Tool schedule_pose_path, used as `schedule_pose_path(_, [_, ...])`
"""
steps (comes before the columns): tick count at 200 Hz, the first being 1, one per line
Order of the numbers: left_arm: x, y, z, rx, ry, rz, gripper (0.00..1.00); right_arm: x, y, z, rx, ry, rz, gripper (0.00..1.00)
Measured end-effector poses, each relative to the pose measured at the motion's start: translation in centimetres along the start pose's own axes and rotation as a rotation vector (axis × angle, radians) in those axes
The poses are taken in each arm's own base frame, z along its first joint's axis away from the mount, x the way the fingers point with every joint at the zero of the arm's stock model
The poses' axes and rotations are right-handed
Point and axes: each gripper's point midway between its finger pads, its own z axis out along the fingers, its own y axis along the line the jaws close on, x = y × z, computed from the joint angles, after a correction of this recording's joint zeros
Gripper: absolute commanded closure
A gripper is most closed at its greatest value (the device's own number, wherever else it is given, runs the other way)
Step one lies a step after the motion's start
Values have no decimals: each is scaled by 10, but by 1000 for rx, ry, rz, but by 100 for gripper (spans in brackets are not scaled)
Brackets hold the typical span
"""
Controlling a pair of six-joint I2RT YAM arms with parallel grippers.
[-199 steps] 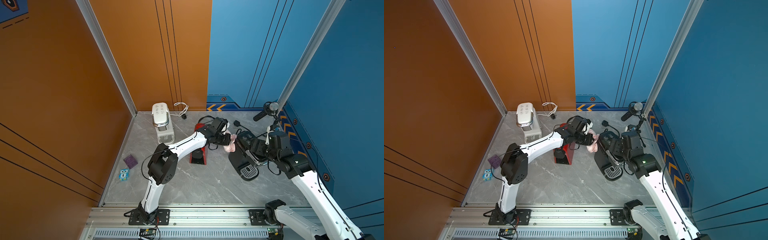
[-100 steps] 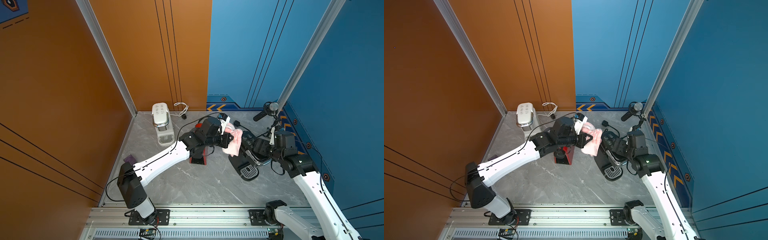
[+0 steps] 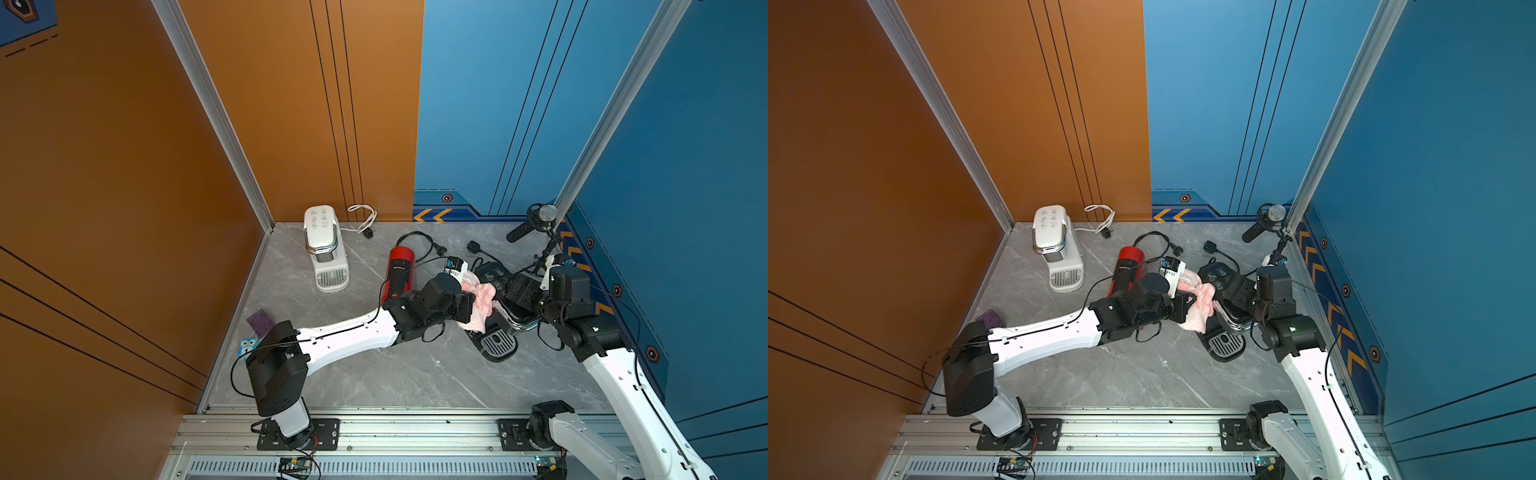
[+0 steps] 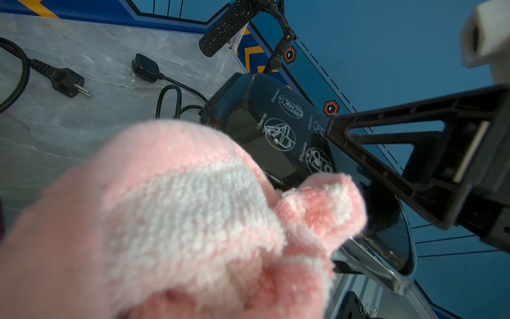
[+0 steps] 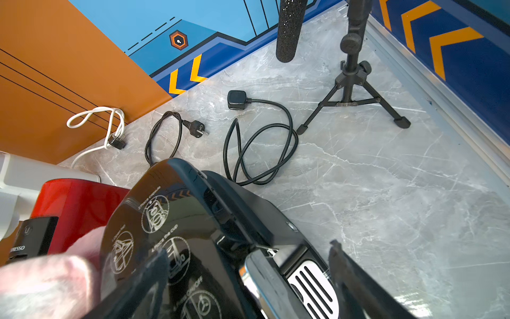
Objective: Wipe the surface of a coffee machine
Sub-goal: Wipe the dirt from the surface of the coffee machine.
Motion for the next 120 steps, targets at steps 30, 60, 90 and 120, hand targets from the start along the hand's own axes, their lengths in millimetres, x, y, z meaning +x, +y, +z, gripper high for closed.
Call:
schedule_pose_path(30, [4,18,19,-39,-12,-30,100,2,-1,-2,-10,-8,9,11])
schedule_pose_path(60, [4,21,21,-47,-28,-66,100,5,-3,-4,-13,-15,11,12])
schedule_pose_path(90, [12,29,31,-86,-55,-98,100,4,-5,-2,-15,-28,17,12])
schedule_pose_path(120, [56,50,50,-189,-16,-111,100,3,-4,-2,-18,-30,18,13])
